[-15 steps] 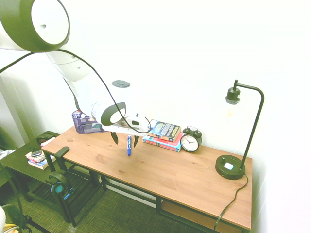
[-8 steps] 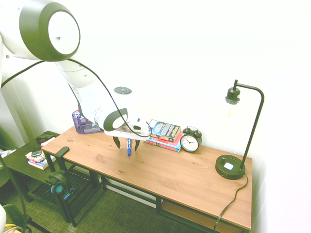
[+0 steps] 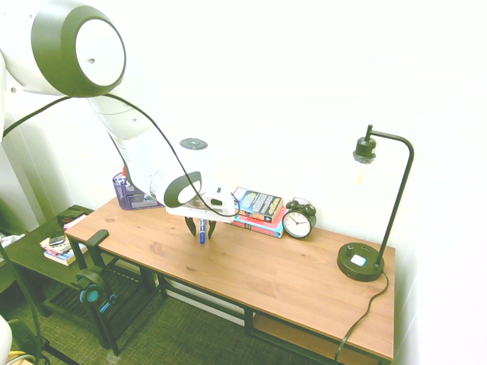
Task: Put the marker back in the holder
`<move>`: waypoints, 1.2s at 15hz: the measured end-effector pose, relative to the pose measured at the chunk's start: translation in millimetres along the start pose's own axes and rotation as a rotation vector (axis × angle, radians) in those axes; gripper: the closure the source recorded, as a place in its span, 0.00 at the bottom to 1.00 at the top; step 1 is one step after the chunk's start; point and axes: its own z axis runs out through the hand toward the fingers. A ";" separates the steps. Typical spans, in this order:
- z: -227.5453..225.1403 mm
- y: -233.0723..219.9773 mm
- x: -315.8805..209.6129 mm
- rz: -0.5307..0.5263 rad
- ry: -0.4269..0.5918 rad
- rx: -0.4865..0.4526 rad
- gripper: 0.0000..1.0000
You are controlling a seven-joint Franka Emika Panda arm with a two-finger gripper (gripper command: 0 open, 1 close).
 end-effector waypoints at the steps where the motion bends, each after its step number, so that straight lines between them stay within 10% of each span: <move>1: -0.1 0.6 0.5 0.006 0.000 -0.001 1.00; 11: -4.3 -15.2 -8.7 0.054 -0.028 0.002 1.00; 18: -144.8 -127.5 -25.0 0.419 -0.191 0.028 1.00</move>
